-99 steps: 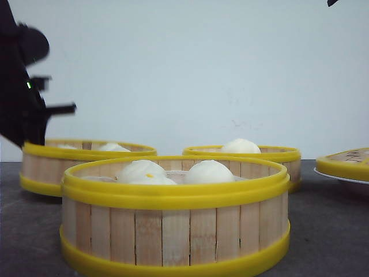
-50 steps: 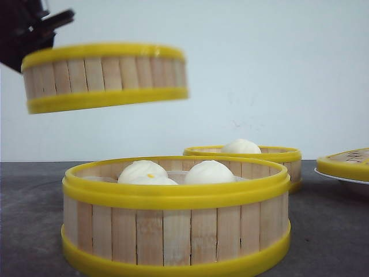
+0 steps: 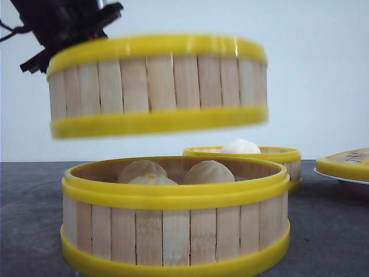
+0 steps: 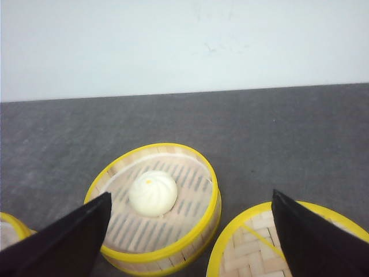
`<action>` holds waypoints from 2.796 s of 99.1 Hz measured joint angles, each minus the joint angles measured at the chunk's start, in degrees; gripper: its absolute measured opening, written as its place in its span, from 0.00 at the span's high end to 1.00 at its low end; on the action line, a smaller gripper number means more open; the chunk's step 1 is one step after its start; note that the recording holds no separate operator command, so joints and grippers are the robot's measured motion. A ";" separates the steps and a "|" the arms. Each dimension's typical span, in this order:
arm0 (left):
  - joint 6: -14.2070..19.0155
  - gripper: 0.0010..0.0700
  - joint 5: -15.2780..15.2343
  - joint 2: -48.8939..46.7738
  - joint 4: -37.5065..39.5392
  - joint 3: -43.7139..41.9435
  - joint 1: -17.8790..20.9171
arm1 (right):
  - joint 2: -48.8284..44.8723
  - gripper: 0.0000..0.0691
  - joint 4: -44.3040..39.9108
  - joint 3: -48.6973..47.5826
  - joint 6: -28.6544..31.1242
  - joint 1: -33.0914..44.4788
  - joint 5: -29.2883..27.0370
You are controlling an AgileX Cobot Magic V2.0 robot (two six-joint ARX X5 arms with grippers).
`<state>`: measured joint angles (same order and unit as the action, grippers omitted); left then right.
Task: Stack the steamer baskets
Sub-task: 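Lift the basket with the left gripper and lower it onto the front basket, then open the left gripper and withdraw it upward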
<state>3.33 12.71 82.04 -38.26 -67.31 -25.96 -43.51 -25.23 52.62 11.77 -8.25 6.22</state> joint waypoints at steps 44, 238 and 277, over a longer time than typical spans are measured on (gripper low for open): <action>0.07 0.98 -1.64 1.51 3.50 1.46 -2.84 | 0.00 0.21 -0.42 0.00 0.00 0.00 0.00; 1.38 0.51 -1.81 -7.91 9.66 1.57 -1.27 | -7.89 0.21 -0.74 0.00 0.74 0.00 4.55; 2.03 0.51 -5.35 -29.73 17.92 12.92 0.96 | -33.81 0.30 0.70 11.80 1.11 0.00 4.70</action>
<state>5.37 7.35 52.31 -20.34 -54.39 -24.99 -77.32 -24.53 64.42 12.88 -8.25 10.92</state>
